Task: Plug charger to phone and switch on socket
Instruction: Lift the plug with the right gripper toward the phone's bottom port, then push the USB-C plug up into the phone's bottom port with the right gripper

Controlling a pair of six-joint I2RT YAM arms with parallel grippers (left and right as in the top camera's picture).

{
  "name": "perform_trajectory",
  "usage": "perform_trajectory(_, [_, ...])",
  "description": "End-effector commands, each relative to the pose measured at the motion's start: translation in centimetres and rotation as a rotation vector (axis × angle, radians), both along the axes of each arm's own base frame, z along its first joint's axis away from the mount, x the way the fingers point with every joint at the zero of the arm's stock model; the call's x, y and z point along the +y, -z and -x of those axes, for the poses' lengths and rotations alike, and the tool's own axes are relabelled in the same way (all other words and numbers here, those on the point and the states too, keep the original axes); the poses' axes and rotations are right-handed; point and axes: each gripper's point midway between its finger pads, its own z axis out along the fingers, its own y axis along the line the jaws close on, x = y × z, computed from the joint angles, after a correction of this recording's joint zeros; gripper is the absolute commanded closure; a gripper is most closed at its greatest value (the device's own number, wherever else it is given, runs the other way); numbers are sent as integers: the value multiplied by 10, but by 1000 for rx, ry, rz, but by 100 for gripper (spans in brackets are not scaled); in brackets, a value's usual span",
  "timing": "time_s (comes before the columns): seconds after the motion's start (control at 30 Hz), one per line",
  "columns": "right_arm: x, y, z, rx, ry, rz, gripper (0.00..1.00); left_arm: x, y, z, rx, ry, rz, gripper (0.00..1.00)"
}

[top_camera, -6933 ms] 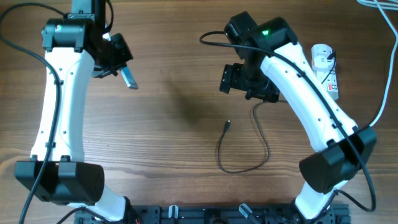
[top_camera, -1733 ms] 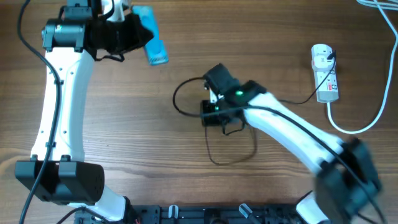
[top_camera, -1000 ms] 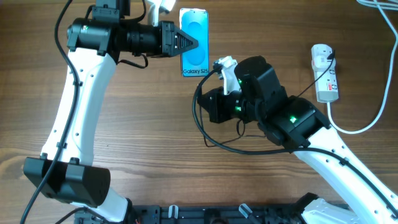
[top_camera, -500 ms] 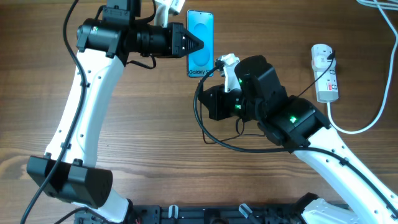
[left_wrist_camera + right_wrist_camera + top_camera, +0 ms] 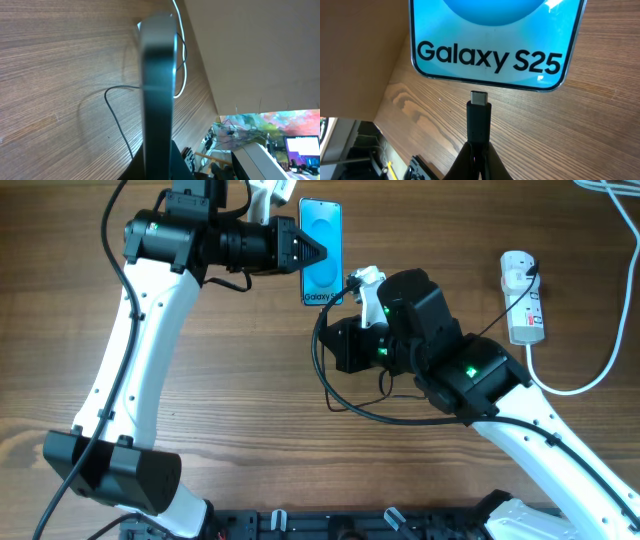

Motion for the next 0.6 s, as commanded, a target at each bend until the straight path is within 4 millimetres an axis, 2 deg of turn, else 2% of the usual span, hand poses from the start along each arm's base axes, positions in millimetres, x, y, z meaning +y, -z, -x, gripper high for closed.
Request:
perform_trajectory(0.0, [1, -10, -2, -20, 9, -18, 96, -2, -3, 2, 1, 9, 16, 96])
perform_trajectory(0.23, [1, -10, -3, -11, 18, -26, 96, -4, -6, 4, 6, 22, 34, 96])
perform_trajectory(0.4, [1, 3, -3, 25, 19, 2, 96, -4, -6, 4, 6, 22, 34, 96])
perform_trajectory(0.57, [3, -1, -5, 12, 18, -8, 96, -4, -6, 4, -5, 28, 31, 96])
